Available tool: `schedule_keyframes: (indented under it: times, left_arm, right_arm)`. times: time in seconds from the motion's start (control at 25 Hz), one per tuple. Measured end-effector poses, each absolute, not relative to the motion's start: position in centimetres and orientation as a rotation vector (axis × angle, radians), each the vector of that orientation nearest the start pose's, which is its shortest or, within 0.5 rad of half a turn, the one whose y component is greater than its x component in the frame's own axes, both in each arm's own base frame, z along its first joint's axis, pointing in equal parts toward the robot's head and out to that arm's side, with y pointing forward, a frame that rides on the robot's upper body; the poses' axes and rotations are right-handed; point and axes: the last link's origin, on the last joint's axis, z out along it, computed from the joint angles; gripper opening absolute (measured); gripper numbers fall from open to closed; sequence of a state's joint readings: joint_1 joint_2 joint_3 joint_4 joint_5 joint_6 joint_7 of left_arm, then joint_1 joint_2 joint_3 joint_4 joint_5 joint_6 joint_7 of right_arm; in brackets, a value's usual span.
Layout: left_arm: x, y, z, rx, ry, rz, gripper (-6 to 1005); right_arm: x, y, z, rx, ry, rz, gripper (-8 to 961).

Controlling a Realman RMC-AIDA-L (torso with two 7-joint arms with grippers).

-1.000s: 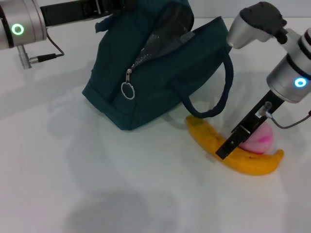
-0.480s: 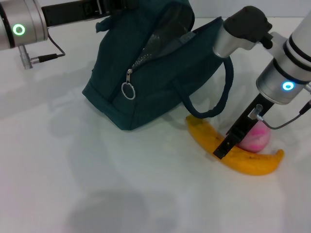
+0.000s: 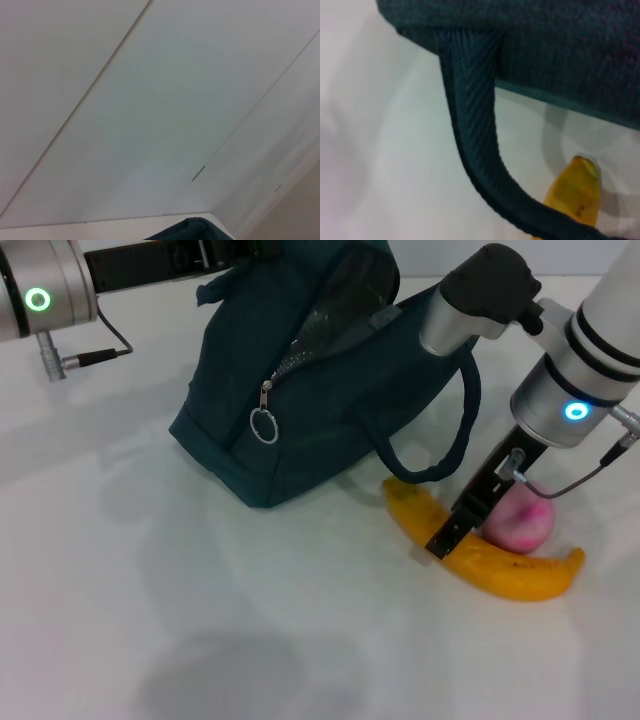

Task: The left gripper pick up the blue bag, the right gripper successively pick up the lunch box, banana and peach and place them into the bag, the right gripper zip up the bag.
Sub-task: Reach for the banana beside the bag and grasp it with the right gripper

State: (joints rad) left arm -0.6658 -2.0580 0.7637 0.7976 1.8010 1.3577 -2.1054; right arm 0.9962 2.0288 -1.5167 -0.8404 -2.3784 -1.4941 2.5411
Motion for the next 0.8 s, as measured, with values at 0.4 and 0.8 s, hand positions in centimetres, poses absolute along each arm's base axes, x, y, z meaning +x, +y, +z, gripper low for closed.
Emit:
schedule_keyframes:
  times: [0.4,0.8]
  left_arm:
    - [-19.04,41.04,4.29,-2.380,-1.221,-0.981,56]
    - [-18.87,41.14,4.27,-2.382,-1.217,-0.981,56]
  right_arm:
    - [12.63,37.94,-6.21,-2.850,0.844,-0.686,838]
    - [12.62,37.75,-6.56,-2.856,0.829,-0.698,831]
